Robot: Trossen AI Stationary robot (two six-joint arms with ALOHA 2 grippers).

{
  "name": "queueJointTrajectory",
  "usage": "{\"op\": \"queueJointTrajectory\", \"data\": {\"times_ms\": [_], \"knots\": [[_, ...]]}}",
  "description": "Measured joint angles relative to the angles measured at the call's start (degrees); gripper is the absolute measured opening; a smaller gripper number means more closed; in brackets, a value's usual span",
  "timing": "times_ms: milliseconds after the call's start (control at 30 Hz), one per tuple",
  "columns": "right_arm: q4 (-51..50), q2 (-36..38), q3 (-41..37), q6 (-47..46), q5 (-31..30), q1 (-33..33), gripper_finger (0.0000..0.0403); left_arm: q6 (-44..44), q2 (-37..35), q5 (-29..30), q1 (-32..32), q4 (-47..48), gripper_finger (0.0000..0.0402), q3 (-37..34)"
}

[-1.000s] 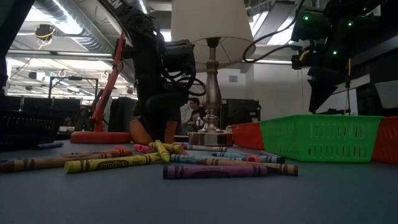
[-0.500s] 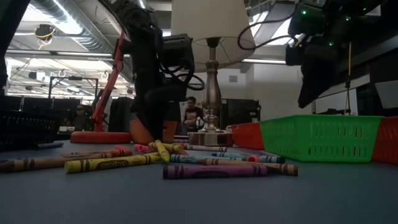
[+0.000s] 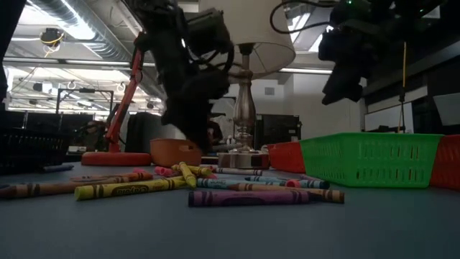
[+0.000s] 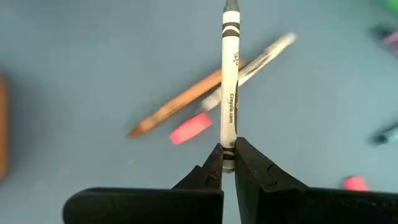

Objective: Sort crayons
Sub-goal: Put the gray crayon into the transparent bin

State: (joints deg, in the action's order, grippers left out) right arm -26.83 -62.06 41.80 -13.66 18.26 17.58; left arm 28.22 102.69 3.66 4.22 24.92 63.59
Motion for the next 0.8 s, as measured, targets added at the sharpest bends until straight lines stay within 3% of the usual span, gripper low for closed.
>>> {"op": "queueJointTrajectory", "data": {"times_ms": [167, 367, 500, 800], "knots": [[2.45, 0.0, 0.0, -2.96, -0.01, -0.1, 0.0156, 0.23, 0.0, 0.65, -2.32, -10.61, 0.0, 0.0], [5.79, 0.0, 0.0, -4.37, -1.95, -4.37, 0.0156, 0.84, 0.0, 9.03, -4.81, -25.69, 0.0, 0.0], [9.82, 0.0, 0.0, -5.59, -6.49, -8.21, 0.0156, 0.75, 0.0, 12.65, -5.53, -33.46, 0.0, 0.0], [17.25, 0.0, 0.0, -5.6, -16.22, -14.08, 0.0156, -0.32, 0.0, 13.77, -5.54, -43.06, 0.0006, 0.0]]}}
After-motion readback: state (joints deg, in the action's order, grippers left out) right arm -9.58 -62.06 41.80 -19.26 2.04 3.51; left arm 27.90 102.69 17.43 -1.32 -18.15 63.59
